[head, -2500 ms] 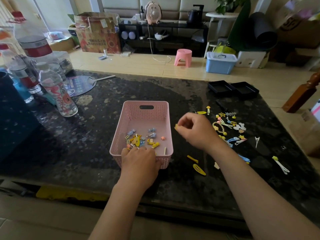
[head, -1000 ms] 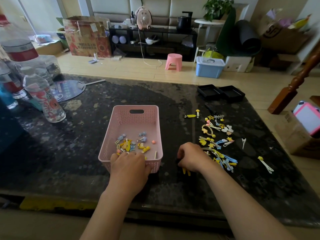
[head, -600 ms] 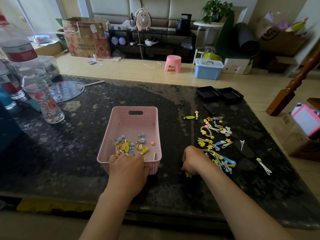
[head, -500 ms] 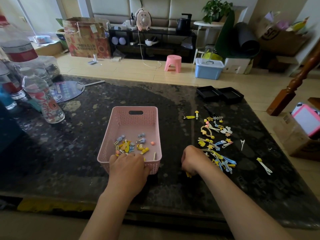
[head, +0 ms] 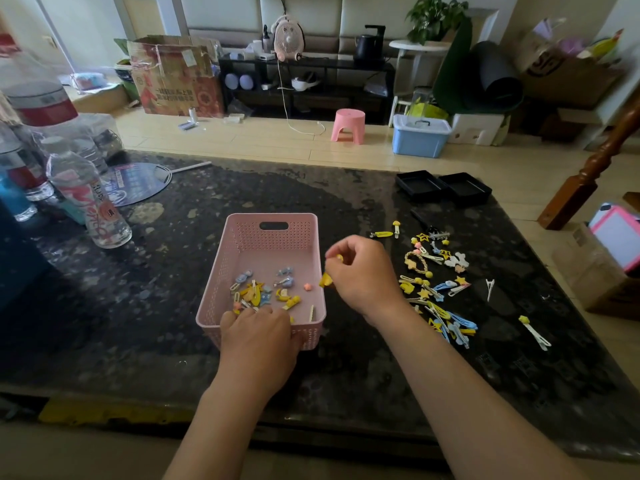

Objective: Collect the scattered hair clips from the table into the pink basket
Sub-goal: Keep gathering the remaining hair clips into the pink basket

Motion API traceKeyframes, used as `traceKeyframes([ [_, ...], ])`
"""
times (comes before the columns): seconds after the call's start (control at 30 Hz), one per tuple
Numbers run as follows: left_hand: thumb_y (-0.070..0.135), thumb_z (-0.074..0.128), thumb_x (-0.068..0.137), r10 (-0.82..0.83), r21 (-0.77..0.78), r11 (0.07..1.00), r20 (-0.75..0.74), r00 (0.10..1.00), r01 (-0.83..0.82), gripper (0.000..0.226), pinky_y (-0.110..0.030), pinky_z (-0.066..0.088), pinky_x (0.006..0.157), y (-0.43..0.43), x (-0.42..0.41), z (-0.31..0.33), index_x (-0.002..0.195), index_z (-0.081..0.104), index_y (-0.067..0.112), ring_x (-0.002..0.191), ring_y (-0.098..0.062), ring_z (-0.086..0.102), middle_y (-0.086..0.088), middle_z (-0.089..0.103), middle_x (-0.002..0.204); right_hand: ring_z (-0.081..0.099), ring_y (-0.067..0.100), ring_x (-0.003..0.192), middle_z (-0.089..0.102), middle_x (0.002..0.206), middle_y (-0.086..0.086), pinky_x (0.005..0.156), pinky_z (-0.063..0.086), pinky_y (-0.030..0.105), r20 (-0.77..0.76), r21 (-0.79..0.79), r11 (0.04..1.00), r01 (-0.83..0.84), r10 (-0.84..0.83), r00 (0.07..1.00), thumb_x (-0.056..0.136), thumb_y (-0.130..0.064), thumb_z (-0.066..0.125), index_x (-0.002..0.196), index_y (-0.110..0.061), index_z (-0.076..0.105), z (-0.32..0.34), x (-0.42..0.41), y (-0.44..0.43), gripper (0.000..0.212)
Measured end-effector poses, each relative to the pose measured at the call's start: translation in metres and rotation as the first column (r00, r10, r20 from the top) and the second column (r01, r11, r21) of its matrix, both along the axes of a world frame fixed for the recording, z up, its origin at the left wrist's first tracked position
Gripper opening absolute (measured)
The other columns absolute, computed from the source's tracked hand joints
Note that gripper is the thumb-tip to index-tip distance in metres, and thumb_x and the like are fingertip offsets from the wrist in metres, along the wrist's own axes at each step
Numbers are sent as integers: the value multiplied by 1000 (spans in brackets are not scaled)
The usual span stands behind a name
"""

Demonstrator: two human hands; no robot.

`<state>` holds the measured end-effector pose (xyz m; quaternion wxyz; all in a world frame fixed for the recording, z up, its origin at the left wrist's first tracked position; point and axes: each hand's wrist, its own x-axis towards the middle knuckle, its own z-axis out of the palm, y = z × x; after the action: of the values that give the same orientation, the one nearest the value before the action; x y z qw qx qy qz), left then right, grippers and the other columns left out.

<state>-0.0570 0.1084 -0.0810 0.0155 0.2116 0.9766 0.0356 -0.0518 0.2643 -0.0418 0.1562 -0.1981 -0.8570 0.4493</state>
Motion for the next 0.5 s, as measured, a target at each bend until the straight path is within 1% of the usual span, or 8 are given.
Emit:
traceKeyframes([
  [0.07,53,47,94,8,-6,1000,-6,1000,-8,29,-40,33,83,0,0,-2,105,56,28,100,-17,56,8,63,106,62,4,66,64,75,-8,59,51,21,-127,-11,1000,-23,21,992,88,-13,64,85,-19,68,0,-5,-14,8],
  [0.13,53,47,93,6,-3,1000,-12,1000,-6,29,-40,32,83,0,0,-3,105,56,28,101,-18,56,7,63,107,65,8,76,66,82,-6,70,59,32,-176,-44,997,-68,60,983,88,-18,68,89,-19,70,-8,-9,-23,3],
  [0.17,53,47,93,0,0,1000,-15,1000,0,29,-40,32,83,0,0,-3,105,56,28,102,-18,56,7,63,107,65,8,81,67,89,-5,75,60,31,-177,-52,993,-109,98,979,88,-20,71,95,-19,72,-11,-10,-27,8],
  [0.23,53,47,93,-13,1,1000,-27,1000,13,29,-39,32,82,-1,0,-4,107,56,29,103,-17,56,8,64,108,62,2,94,68,109,-4,85,54,17,-145,-38,973,-227,219,965,88,-22,73,111,-18,73,-17,-10,-31,23],
  [0.3,52,47,93,-21,-3,1000,-32,999,21,29,-38,32,82,-2,-1,-3,109,56,29,103,-16,56,8,64,108,55,-2,104,66,123,-4,88,41,6,-110,26,954,-299,300,948,91,-20,68,119,-18,70,-16,-7,-31,28],
  [0.33,52,47,93,-23,-7,1000,-27,999,23,29,-38,32,82,-2,-1,-2,108,55,29,103,-16,56,9,63,109,53,-2,107,65,125,-4,89,40,7,-106,53,956,-289,293,950,92,-18,64,120,-18,69,-15,-5,-29,29],
  [0.43,54,44,94,-23,-17,1000,3,1000,23,31,-38,31,83,1,-1,1,109,55,29,104,-16,54,8,62,110,57,8,113,62,125,-1,90,47,16,-75,110,975,-195,203,976,93,-16,60,124,-17,65,-11,0,-7,32],
  [0.5,55,44,95,-36,-20,999,28,999,36,31,-39,32,85,6,1,4,108,55,29,103,-16,54,8,62,110,54,15,120,55,133,2,90,46,21,57,203,968,-150,142,988,91,-21,63,134,-18,57,-12,5,18,43],
])
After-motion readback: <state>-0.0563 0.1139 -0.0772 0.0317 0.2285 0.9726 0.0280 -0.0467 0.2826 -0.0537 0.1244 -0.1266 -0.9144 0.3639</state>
